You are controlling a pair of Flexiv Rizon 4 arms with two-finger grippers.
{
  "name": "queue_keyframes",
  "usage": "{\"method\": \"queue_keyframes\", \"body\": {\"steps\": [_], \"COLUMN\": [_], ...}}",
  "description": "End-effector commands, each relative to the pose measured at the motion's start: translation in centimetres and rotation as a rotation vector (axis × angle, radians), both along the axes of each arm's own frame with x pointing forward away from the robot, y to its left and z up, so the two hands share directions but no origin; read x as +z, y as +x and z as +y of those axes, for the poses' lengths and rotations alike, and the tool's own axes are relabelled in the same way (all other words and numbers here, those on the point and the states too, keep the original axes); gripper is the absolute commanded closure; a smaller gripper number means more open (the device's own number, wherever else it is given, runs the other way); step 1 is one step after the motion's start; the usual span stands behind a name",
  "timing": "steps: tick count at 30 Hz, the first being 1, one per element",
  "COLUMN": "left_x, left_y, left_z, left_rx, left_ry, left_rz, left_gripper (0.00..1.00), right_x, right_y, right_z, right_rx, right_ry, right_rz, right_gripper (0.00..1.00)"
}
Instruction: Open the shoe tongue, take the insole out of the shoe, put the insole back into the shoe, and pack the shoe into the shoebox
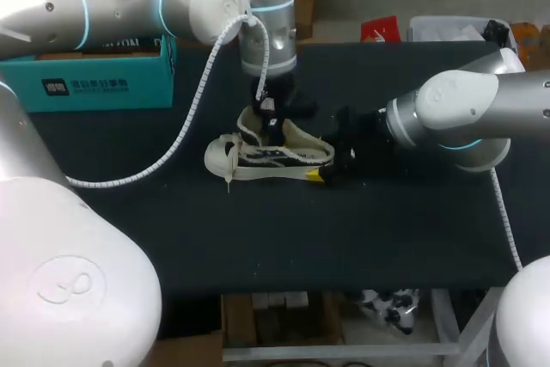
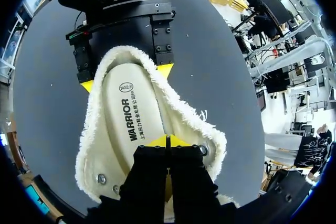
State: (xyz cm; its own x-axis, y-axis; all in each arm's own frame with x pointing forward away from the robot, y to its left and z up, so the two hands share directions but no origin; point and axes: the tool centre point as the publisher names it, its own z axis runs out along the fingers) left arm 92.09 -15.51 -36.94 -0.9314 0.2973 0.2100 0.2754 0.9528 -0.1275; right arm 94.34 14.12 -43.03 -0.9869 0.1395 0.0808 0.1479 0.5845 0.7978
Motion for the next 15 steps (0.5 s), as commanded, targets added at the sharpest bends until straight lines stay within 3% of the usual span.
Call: {"method": "queue_keyframes", "body": {"steps": [1,15], "left_x": [-0.4,-4.0], "left_y": [-0.9,-0.4], "left_z": [0.1,0.6], "left_rx": [0.009,0.074], "left_ry": [0.006,0.036], "left_rz": [-0.022,-0.058], "left_gripper": [1.0,1.0], "right_x": [-1.1,-1.1], "right_y": [0.3,0.3], "right_z": [0.0,0.0], "right_rx": [-0.002,-0.002], "right_ry": [0.003,0.003], "right_rz": [-0.002,-0.002], "right_gripper": [1.0,1.0]}}
